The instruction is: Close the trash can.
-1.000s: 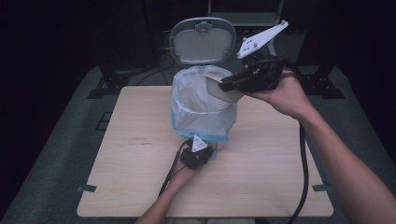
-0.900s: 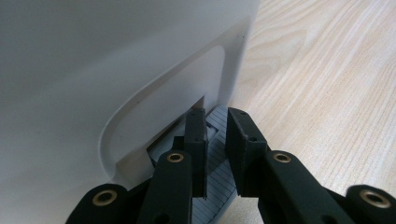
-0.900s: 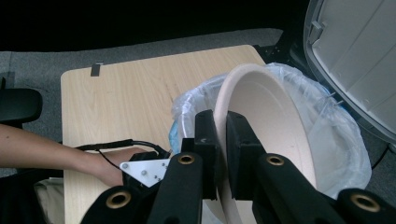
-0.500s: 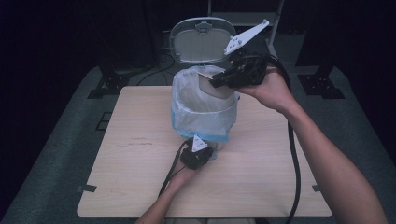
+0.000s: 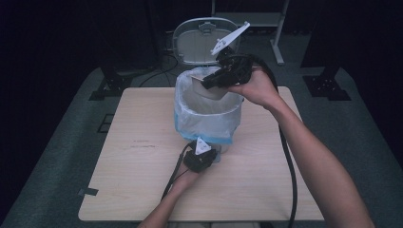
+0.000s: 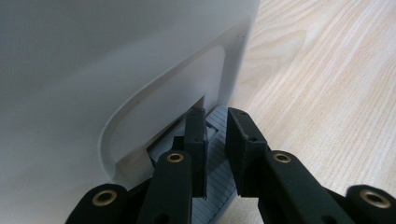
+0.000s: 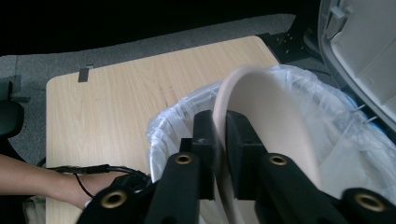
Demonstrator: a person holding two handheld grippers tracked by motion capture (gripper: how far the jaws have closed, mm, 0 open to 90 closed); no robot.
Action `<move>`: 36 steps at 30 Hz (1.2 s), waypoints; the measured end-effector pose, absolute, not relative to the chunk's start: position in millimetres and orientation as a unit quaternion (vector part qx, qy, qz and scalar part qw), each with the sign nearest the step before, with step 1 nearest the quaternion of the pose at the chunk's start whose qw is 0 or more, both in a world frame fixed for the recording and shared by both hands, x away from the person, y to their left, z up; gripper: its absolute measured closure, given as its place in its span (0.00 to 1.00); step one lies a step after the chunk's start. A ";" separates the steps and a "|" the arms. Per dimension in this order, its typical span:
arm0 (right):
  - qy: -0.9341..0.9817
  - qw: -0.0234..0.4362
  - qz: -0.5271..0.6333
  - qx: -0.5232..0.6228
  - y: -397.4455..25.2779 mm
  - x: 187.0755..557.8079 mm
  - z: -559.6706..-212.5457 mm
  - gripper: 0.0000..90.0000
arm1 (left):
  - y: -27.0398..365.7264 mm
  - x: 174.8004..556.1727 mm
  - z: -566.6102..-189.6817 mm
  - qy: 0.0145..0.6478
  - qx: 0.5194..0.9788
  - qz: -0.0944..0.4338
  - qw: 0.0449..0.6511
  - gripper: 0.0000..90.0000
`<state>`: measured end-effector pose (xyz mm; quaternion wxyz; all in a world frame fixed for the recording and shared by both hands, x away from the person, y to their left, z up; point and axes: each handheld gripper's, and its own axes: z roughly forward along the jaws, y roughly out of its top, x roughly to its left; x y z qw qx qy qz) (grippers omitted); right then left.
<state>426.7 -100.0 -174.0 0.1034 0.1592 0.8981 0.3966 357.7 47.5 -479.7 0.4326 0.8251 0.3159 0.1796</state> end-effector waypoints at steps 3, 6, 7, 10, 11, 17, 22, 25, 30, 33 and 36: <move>0.898 0.093 0.399 0.162 -99.5 428.5 -177.2 0.83 | 47.5 357.7 -479.7 0.316 0.825 0.180 0.433 0.87; 0.899 0.087 0.398 0.158 -102.5 426.5 -179.2 0.82 | 47.6 357.7 -479.7 0.316 0.825 0.179 0.433 0.87; 0.899 0.089 0.400 0.154 -103.9 425.2 -179.4 0.82 | 47.7 357.7 -479.7 0.316 0.825 0.178 0.433 0.87; 0.900 0.091 0.400 0.151 -110.3 420.6 -177.0 0.79 | 47.6 357.7 -479.6 0.316 0.825 0.178 0.433 0.87; 0.899 0.091 0.402 0.150 -112.1 419.7 -176.1 0.79 | 47.6 357.7 -479.6 0.316 0.825 0.178 0.432 0.87; 0.892 0.085 0.415 0.161 -130.3 413.5 -176.9 0.75 | 48.0 357.5 -479.6 0.318 0.825 0.177 0.433 0.86; 0.884 0.083 0.426 0.172 -149.6 407.9 -183.6 0.69 | 50.0 357.6 -479.6 0.321 0.822 0.167 0.441 0.84; 0.881 0.075 0.432 0.179 -161.8 404.0 -186.1 0.68 | 51.7 357.8 -479.3 0.321 0.821 0.164 0.444 0.84; 0.878 0.073 0.437 0.181 -188.6 389.5 -190.1 0.67 | 55.8 353.7 -474.2 0.322 0.815 0.166 0.452 0.80; 0.873 0.069 0.444 0.188 -210.5 378.4 -197.3 0.66 | 60.6 343.0 -463.0 0.305 0.817 0.172 0.458 0.77; 0.865 0.070 0.451 0.207 -236.3 367.8 -211.6 0.63 | 64.9 334.1 -455.3 0.292 0.823 0.167 0.458 0.74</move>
